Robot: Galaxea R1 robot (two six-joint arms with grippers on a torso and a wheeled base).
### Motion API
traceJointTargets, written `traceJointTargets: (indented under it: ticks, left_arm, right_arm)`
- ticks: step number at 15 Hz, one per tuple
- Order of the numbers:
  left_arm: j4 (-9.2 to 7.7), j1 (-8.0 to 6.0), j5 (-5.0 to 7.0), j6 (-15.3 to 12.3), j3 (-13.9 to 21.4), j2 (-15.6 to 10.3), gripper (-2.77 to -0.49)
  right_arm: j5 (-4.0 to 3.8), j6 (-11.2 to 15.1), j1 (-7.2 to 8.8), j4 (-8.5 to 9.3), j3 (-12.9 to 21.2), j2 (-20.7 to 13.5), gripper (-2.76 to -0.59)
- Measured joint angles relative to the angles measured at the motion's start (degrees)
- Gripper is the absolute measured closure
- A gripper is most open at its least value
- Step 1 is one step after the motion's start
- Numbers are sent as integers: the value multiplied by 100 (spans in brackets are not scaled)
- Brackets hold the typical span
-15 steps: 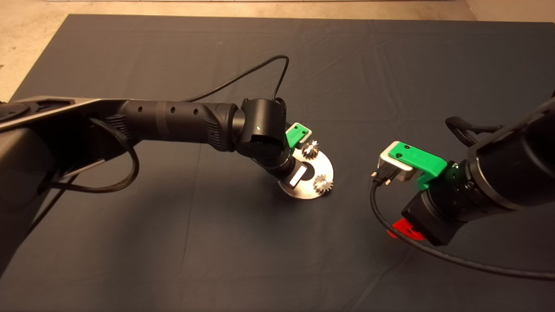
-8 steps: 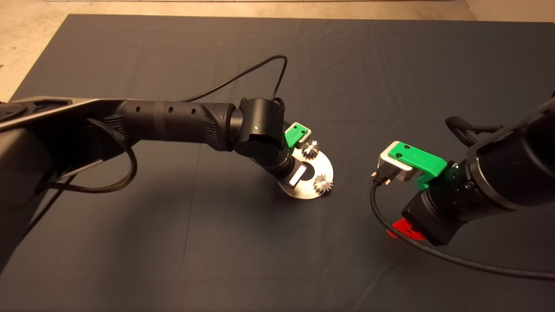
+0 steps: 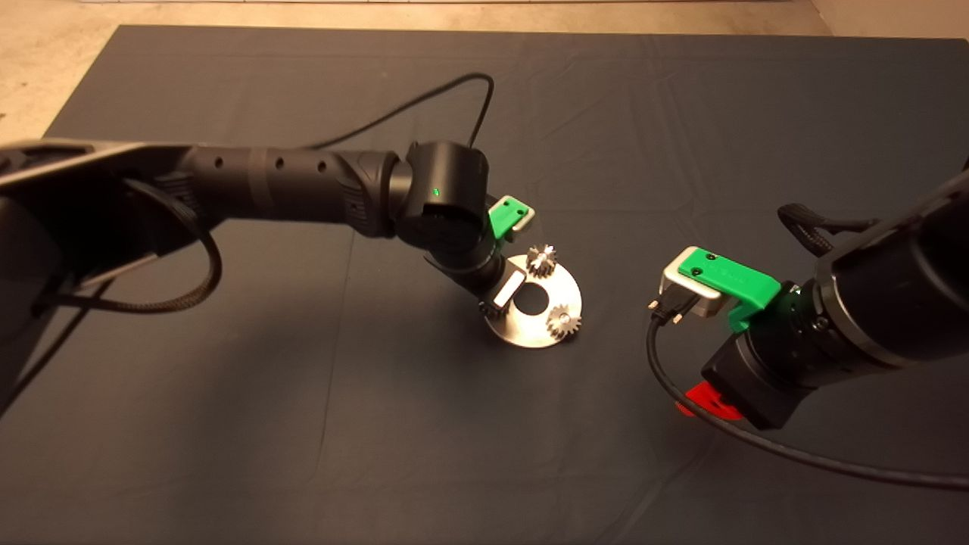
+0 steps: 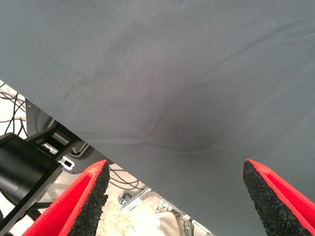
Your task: Install three planetary gears onto the carrier pins
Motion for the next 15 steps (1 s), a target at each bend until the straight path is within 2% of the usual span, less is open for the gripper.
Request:
traceJointTargets:
  ticks: [2, 3, 6, 9, 12, 15]
  left_arm:
    - [-351, -143, 140, 101, 23, 0, -164]
    - [-454, -170, 199, 105, 94, -2, -164]
    - [-617, -171, 289, 87, 607, -22, -164]
    - [-667, -171, 341, -274, 1150, -116, -164]
    - [-664, -173, 356, -857, 1614, -310, -164]
    - [-670, -171, 380, -1494, 2364, -542, -164]
  right_arm:
    - [2, 0, -1, 0, 0, 15, -200]
    - [0, -1, -1, 0, 0, 15, -200]
    - [4, -2, -1, 0, 0, 30, -200]
    - [-10, -2, -57, 0, 0, 258, -200]
    - [5, -2, -308, 0, 0, 814, -200]
    - [28, 0, -400, 0, -7, 1051, -200]
